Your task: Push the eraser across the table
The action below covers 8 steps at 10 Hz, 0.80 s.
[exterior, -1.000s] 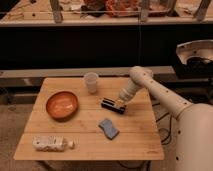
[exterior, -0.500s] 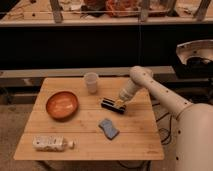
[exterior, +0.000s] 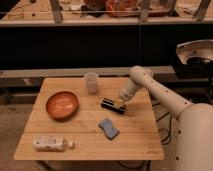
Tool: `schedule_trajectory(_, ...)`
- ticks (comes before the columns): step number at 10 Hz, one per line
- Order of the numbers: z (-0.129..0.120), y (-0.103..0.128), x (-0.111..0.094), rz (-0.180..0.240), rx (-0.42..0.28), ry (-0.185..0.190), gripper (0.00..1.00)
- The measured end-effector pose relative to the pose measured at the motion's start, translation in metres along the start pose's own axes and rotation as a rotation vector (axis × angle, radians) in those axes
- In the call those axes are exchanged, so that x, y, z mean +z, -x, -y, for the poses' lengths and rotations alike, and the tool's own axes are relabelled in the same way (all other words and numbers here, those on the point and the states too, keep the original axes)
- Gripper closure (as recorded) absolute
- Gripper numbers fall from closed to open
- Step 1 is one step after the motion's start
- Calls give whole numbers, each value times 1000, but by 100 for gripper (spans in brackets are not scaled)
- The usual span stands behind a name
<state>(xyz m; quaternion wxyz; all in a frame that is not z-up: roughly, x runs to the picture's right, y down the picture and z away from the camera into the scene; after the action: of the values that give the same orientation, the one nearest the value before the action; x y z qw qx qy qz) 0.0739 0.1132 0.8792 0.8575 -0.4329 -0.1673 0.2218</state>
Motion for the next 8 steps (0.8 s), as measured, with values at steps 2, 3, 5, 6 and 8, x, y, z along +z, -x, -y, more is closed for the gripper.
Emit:
schedule_trajectory(2,11,2,-4,-85,-6,-70,100)
schedule_trajectory(3,22,8,-4,-146,-12,-107,100)
schedule_trajectory(5,31,15,-4,-225,-37,-148,100)
schedule_trajectory(6,32,18,-3,-240,-55,-183,100)
schedule_trajectory(8,36,18,-2,-252,-58,-216,100)
